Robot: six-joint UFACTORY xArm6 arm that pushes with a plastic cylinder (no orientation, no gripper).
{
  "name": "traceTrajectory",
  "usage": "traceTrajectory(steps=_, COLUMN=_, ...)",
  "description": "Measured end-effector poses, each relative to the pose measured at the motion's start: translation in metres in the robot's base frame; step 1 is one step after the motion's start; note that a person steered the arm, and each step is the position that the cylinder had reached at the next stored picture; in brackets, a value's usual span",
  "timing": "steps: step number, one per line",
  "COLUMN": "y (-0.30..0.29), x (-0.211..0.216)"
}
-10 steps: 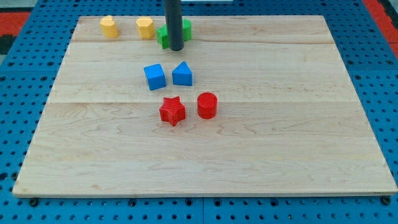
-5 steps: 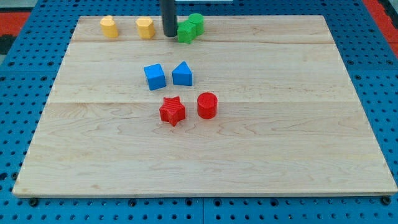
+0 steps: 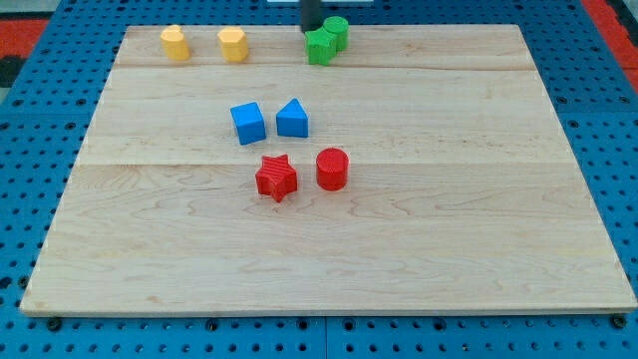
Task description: Move the green blocks to the top center of the board
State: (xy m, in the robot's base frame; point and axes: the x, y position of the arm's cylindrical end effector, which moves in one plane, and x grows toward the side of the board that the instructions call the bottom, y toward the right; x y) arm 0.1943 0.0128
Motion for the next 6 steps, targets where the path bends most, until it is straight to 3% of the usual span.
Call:
traceTrajectory(steps=1, y=0.048, x=0.006)
traceTrajectory(steps=3, y=0.058, x=-0.001)
traceTrajectory(steps=4, y=0.109, x=0.004)
traceTrajectory(steps=5, y=0.120, x=0.031)
traceTrajectory(steps=6, y=0.073, x=0.034)
